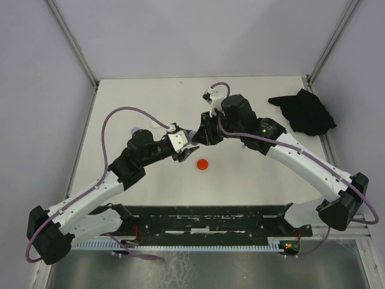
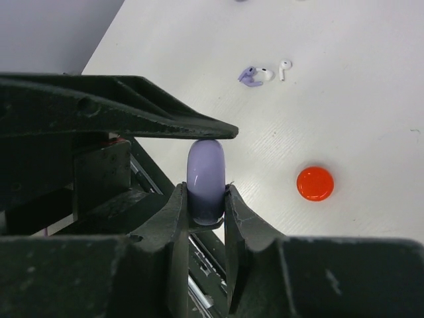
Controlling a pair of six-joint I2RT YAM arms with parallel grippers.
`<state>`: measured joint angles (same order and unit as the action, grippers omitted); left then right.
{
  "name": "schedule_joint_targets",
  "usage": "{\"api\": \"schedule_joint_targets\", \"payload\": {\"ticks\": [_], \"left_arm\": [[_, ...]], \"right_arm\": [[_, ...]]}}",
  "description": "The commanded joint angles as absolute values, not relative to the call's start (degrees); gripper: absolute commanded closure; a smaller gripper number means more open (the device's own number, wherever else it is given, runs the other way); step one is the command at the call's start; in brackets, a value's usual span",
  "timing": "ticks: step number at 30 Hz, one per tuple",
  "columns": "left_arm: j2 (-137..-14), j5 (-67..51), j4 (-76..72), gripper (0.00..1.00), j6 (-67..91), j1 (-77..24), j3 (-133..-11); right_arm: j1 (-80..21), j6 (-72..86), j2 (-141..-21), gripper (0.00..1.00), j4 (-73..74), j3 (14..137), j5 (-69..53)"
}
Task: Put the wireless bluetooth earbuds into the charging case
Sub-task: Adjust the charging case, then open the charging case.
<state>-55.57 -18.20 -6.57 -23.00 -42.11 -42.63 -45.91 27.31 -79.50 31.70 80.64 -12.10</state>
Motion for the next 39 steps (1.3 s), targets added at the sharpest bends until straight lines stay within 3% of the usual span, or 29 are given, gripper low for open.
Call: {"api": "schedule_joint_targets", "payload": {"ticks": [1,11,21,39], "left_arm": [[-55.8,-27.6,-11.0,0.32,-16.0,-39.9,-41.9],[-57.4,-50.6,-16.3,0.31,-4.5,-29.7,-43.2],[-63.7,-65.4,-25.6,0.36,8.9,-27.2,-46.6],[-66.9,-67.7,-30.4,0.52,15.7,-27.2,-47.4]], "right_arm": [[-44.2,20.5,-75.5,0.96,28.8,80.8,-17.4],[-40.7,6.3,-73.7,0.97,34.5,83.4,-31.6],[-40.7,-6.0,-74.3,0.98,37.0,84.9,-38.5],[-40.8,-8.9,-74.2,0.98,34.2,84.2,-37.3]]}}
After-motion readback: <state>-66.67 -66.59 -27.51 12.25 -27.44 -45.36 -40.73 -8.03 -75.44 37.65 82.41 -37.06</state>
